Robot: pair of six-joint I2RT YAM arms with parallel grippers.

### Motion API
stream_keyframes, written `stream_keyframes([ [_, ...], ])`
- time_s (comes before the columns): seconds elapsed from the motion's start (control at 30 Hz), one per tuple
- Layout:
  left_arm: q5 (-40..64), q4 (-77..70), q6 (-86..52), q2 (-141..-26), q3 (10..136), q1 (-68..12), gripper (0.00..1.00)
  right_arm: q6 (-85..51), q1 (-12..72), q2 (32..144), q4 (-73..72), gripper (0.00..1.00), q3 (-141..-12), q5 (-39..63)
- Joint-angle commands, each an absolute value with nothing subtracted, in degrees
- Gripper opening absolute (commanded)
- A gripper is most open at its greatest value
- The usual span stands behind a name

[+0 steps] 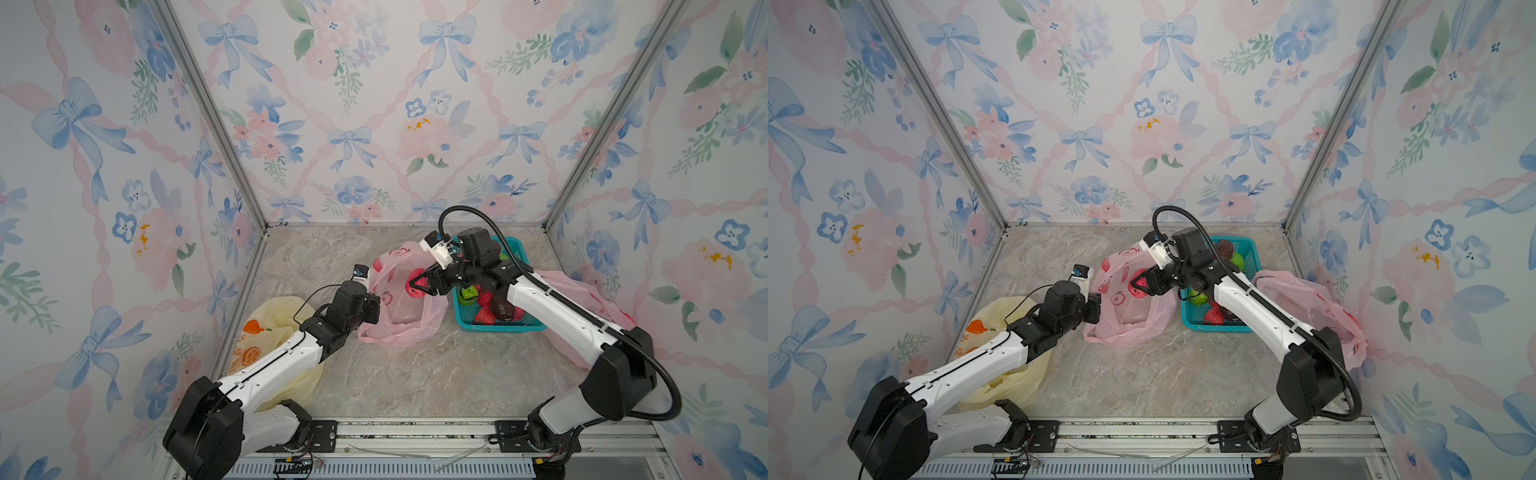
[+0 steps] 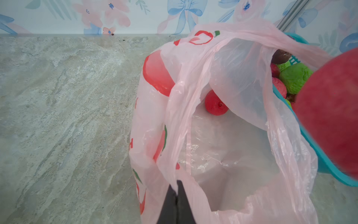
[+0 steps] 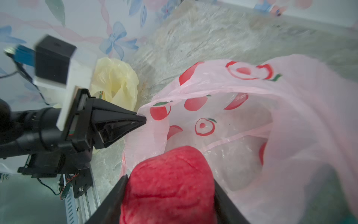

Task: Untie the knot of a plastic bag & take out the apple
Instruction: Pick up the apple from the plastic bag, then place the apple in the basket.

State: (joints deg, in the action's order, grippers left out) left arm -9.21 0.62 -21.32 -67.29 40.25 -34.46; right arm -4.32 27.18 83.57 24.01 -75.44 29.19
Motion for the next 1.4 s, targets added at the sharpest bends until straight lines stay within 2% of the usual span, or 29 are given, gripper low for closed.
stream_keyframes([
  [0.0,-9.58,2.10,-22.49,-64.86,40.16,-34.31,0.01,-7.45,19.92,77.42,27.63,0.53,-72.88,22.28],
  [0.17,-8.48,2.64,-22.15,-61.45,41.22,-33.48,0.28,-6.46,11.79,74.88,33.07,0.53,-69.36,7.70],
  [0.27,-6.21,3.46,-21.32,-60.63,43.77,-32.46,0.43,-5.97,9.34,76.33,33.74,0.52,-67.41,3.63],
  [0.43,-1.69,2.91,-19.28,-59.49,45.91,-32.12,0.57,-5.27,8.70,81.52,32.87,0.51,-65.58,1.37],
  [0.63,-0.28,3.68,-19.81,-60.63,45.94,-31.13,0.50,-4.24,8.79,87.47,31.97,0.53,-66.14,1.14],
  [0.73,0.80,3.76,-20.37,-61.68,45.27,-31.01,0.44,-3.36,8.95,89.46,34.46,0.67,-68.23,1.51],
  [0.83,3.52,3.14,-20.65,-62.65,45.18,-30.98,0.33,-3.17,9.23,88.05,34.18,0.88,-68.17,2.74],
  [0.87,4.36,2.52,-20.66,-62.99,45.16,-30.97,0.30,-2.99,9.31,86.97,33.57,0.90,-67.80,3.87],
  [1.1,5.95,0.17,-18.61,-64.75,47.46,-31.08,0.30,-1.35,12.56,75.50,28.67,0.87,-65.41,9.35],
  [1.2,6.88,0.18,-17.87,-66.22,48.88,-31.07,0.30,1.62,18.11,71.57,26.04,0.78,-64.65,13.44],
  [1.27,7.51,0.13,-17.59,-67.27,49.74,-31.12,0.31,3.65,22.03,71.10,24.09,0.65,-64.31,18.79],
  [1.37,7.93,0.09,-17.36,-68.63,50.97,-31.27,0.32,4.02,27.05,73.74,19.56,0.59,-63.74,23.89],
])
